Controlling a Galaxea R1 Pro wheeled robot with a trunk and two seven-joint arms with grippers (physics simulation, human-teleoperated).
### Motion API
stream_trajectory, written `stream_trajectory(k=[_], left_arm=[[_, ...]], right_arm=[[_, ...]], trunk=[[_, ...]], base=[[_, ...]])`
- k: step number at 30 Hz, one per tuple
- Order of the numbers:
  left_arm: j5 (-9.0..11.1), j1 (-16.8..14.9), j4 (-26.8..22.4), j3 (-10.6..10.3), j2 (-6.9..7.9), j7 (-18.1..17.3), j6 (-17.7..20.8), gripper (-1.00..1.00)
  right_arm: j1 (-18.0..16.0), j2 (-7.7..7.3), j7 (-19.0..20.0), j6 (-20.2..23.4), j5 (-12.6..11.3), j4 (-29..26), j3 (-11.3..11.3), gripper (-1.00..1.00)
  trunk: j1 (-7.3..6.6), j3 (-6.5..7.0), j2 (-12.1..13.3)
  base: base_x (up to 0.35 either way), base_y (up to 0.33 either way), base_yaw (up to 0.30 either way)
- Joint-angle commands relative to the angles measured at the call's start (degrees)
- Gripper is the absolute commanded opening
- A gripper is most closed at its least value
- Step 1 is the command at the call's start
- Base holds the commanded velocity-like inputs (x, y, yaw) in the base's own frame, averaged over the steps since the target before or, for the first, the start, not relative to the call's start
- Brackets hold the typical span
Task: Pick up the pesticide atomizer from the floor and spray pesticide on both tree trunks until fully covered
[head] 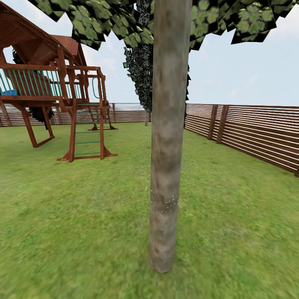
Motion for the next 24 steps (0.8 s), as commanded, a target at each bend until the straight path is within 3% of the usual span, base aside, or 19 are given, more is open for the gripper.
stream_trajectory(k=[1,9,24], left_arm=[[0.6,-0.1,0.0,-0.4,-0.14,-0.2,-0.2,-1.0],[0.6,-0.1,0.0,-0.4,-1.47,-0.2,-0.1,-1.0],[0.6,-0.1,0.0,-0.3,-4.09,-0.2,-0.2,-1.0]], right_arm=[[0.0,0.49,0.1,0.2,0.0,0.1,-0.2,1.0],[0.0,2.55,0.2,0.5,-0.1,0.3,-0.2,1.0],[0.0,2.74,0.1,0.6,0.0,0.3,-0.3,1.0]], trunk=[[0.02,-0.12,-0.1],[0.02,-0.12,-0.1],[0.02,-0.12,-0.1]], base=[[0.0,0.0,0.0],[0.0,0.0,0.0],[0.0,0.0,0.0]])
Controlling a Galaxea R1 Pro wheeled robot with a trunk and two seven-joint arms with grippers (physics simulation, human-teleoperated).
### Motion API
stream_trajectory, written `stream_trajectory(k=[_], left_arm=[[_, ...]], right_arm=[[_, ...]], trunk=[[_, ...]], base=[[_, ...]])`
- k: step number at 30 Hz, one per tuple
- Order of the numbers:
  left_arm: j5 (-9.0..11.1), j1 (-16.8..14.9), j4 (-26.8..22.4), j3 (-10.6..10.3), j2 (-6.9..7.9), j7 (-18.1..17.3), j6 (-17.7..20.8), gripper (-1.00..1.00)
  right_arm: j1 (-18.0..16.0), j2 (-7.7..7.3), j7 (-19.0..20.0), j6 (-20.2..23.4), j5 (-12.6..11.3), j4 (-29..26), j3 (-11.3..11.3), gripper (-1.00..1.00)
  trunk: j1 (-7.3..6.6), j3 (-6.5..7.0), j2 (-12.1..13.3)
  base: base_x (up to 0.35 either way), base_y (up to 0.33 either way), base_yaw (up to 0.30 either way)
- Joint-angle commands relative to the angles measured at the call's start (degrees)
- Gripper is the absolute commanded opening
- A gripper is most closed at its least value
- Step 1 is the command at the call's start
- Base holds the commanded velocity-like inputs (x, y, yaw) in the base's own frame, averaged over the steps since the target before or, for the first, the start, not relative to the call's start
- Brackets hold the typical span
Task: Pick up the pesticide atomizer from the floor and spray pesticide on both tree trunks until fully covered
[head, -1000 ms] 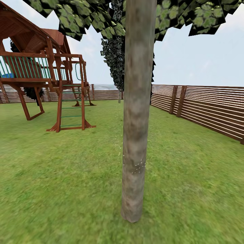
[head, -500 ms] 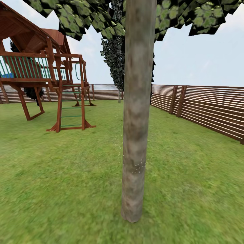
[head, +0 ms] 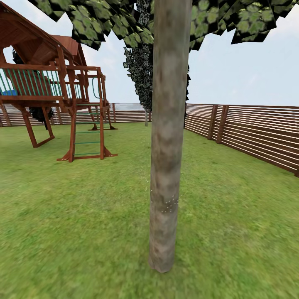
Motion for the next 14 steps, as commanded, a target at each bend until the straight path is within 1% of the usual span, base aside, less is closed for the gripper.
stream_trajectory(k=[1,6,14], left_arm=[[0.6,0.0,0.0,-0.3,-0.22,-0.3,-0.2,-1.0],[0.6,-0.1,0.0,-0.3,-1.03,-0.3,-0.2,-1.0],[0.6,-0.1,0.0,-0.3,-1.16,-0.3,-0.2,-1.0]], right_arm=[[0.0,-0.01,0.2,0.2,-0.1,-0.1,-0.2,1.0],[0.0,-0.01,0.2,0.2,-0.1,-0.1,-0.2,1.0],[0.0,-0.01,0.2,0.2,-0.1,-0.1,-0.2,1.0]], trunk=[[0.02,-0.12,-0.1],[0.02,-0.12,-0.1],[0.02,-0.12,-0.1]], base=[[0.0,0.0,0.0],[0.0,0.0,0.0],[0.0,0.0,0.0]])
